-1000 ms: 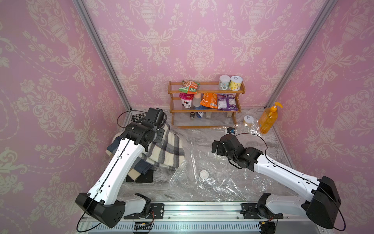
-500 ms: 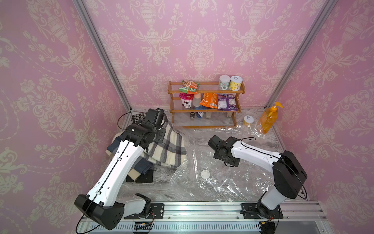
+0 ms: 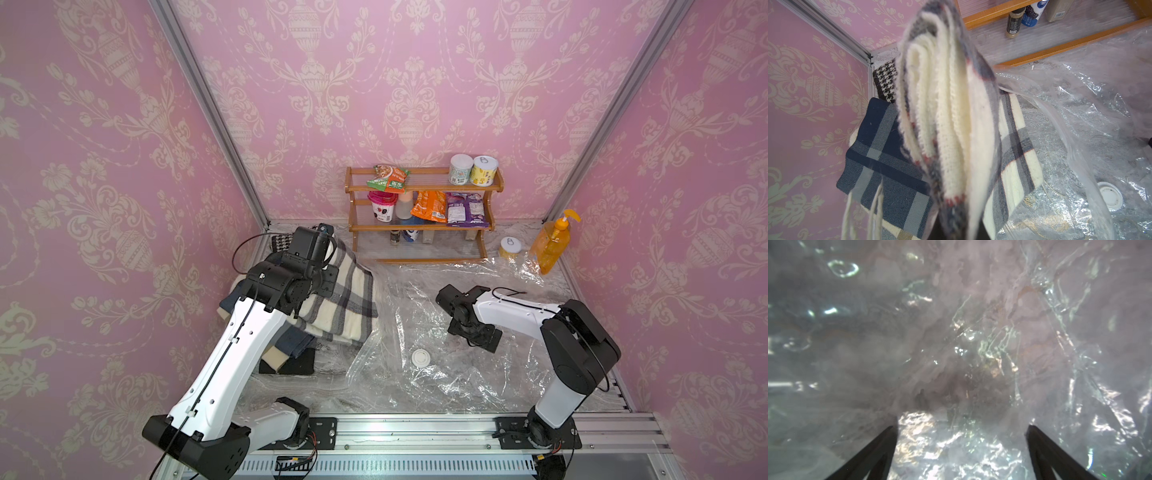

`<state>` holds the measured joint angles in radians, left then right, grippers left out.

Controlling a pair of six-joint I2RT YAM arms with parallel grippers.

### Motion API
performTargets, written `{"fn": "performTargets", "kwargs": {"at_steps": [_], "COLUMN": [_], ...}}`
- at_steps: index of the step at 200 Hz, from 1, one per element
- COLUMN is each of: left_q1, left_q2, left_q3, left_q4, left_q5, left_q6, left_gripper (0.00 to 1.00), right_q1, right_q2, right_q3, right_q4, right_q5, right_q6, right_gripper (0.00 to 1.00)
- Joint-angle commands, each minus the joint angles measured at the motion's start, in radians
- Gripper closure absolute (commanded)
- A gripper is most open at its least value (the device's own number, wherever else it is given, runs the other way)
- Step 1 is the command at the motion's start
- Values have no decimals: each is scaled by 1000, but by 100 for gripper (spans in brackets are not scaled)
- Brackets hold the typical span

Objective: Take the scarf out of the vacuum bag
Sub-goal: Place the scarf at the center of the board.

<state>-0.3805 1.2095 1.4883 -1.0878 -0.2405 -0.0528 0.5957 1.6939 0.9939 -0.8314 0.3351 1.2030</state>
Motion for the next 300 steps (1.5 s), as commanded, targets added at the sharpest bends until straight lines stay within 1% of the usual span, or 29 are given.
{"fn": "performTargets", "kwargs": {"at_steps": [1, 38, 73, 110, 147, 192, 269, 300], "left_q1": [9, 9, 9, 11, 28, 50, 143, 199], "left_q2": [-23, -18, -24, -11, 13, 34, 97, 130], "left_q3": [0, 31, 23, 54, 123, 201, 312, 350], "left_q4": [46, 33, 26, 4, -28, -39, -41, -49], "left_q5": [19, 6, -20, -75, -180, -264, -310, -303], "left_q6": [7, 10, 13, 21, 41, 59, 66, 69], "left_gripper": [100, 100, 100, 100, 100, 100, 100, 100], "right_q1": [-44, -147, -251, -320, -335, -338, -338, -338], "right_q2": [-68, -110, -119, -131, -126, -121, -128, -131], "right_q3": [-77, -137, -183, -198, -200, -199, -203, -206], "right_q4": [76, 80, 92, 104, 113, 124, 144, 159], "right_q5": [-18, -10, -21, -24, -33, -47, -77, -111], "right_q6": [-55, -95, -137, -171, -178, -191, -216, -222], "right_gripper": [0, 0, 0, 0, 0, 0, 0, 0]}}
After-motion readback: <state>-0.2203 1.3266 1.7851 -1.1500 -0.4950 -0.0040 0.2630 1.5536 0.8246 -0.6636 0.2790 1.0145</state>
